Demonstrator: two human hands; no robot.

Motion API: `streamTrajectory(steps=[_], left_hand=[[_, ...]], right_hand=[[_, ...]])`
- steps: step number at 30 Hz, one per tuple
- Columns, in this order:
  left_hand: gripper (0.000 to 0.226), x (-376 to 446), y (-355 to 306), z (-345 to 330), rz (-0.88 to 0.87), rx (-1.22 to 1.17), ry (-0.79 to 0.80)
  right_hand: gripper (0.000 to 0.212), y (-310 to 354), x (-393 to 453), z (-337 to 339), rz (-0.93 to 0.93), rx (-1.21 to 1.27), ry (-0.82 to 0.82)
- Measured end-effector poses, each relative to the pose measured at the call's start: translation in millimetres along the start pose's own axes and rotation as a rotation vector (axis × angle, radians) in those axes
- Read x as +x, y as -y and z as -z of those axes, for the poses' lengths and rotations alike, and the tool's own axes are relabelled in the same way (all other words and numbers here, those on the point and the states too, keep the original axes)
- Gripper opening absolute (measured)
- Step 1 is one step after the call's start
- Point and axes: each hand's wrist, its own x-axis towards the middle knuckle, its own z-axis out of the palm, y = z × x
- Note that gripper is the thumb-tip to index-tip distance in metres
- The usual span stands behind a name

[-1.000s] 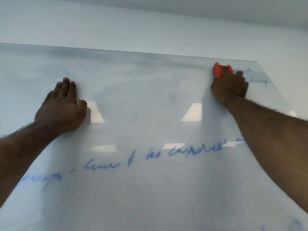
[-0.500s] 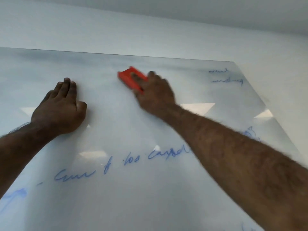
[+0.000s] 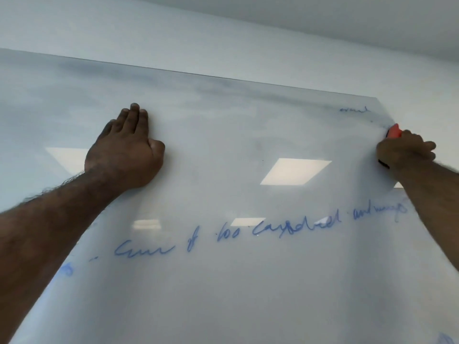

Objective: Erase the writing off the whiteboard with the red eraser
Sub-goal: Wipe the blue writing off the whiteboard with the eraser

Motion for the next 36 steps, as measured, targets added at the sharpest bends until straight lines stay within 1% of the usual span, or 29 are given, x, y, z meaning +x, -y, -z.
streamTrajectory(steps=[2,3,5,9,10,11,12,13,15,17,19,22,25,27,29,31,32,34,36], left_hand=[[0.071,0.5,1.7,1.2,0.003,0.0,0.01],[0.075,0.2,1.8,1.8,0.005,-0.004,0.017],[0.083,-0.6,0.6,3.1,0.016,-0.011,0.022],[0.084,5.5,-8.1,7.4,0.043,-0.002,0.035],[0.082,9.1,-13.1,8.6,0.031,0.001,0.05],[0.078,13.1,-19.9,8.4,0.003,0.002,0.063],[0.072,17.2,-28.9,7.6,-0.036,-0.004,0.071],[0.067,21.3,-38.0,5.9,-0.076,-0.013,0.071],[0.067,28.6,-52.7,3.8,-0.13,-0.017,0.07],[0.077,32.9,-55.1,2.4,-0.15,-0.003,0.052],[0.086,35.9,-56.2,-1.0,-0.166,-0.006,0.036],[0.088,35.1,-58.2,-3.0,-0.163,-0.002,0.028],[0.087,33.7,-62.2,-3.6,-0.152,-0.003,0.02],[0.087,32.2,-62.4,-3.2,-0.142,-0.007,0.016],[0.087,31.9,-61.6,-4.3,-0.141,-0.009,0.009],[0.082,31.6,-62.1,-4.7,-0.144,-0.005,0.008],[0.077,31.6,-62.3,-5.2,-0.147,-0.001,0.005],[0.071,32.0,-60.9,-6.5,-0.151,0.004,-0.005],[0.078,33.1,-58.7,-7.4,-0.159,0.0,-0.001]], right_hand=[[0.06,39.1,-24.0,-3.1,0.053,0.054,0.005],[0.059,59.1,-40.6,-5.4,0.131,0.072,0.012],[0.056,96.1,-80.5,-12.4,0.378,0.099,0.023],[0.055,154.9,-178.5,-28.5,0.946,0.159,0.099],[0.055,162.0,-199.3,-32.3,1.058,0.178,0.098],[0.054,165.9,-213.1,-34.8,1.128,0.2,0.09],[0.054,166.1,-217.0,-37.5,1.156,0.217,0.074],[0.054,163.9,-212.6,-39.1,1.166,0.225,0.054],[0.053,155.9,-188.0,-38.7,1.157,0.206,0.021],[0.053,144.8,-147.4,-38.1,1.063,0.166,0.014],[0.053,118.2,-88.7,-35.8,0.893,0.111,0.002],[0.056,49.1,-7.0,-23.2,0.559,0.049,-0.025],[0.054,-10.3,29.5,-16.8,0.248,-0.054,-0.061],[0.05,-17.7,34.6,-15.7,0.123,-0.068,-0.048],[0.051,-3.1,35.9,-14.8,0.041,-0.033,-0.057],[0.051,22.8,30.3,-15.7,0.029,0.004,-0.094],[0.052,38.3,22.3,-17.4,0.07,0.02,-0.101],[0.052,71.9,-2.2,-21.9,0.249,0.041,-0.081],[0.051,104.1,-33.0,-26.8,0.489,0.057,-0.041]])
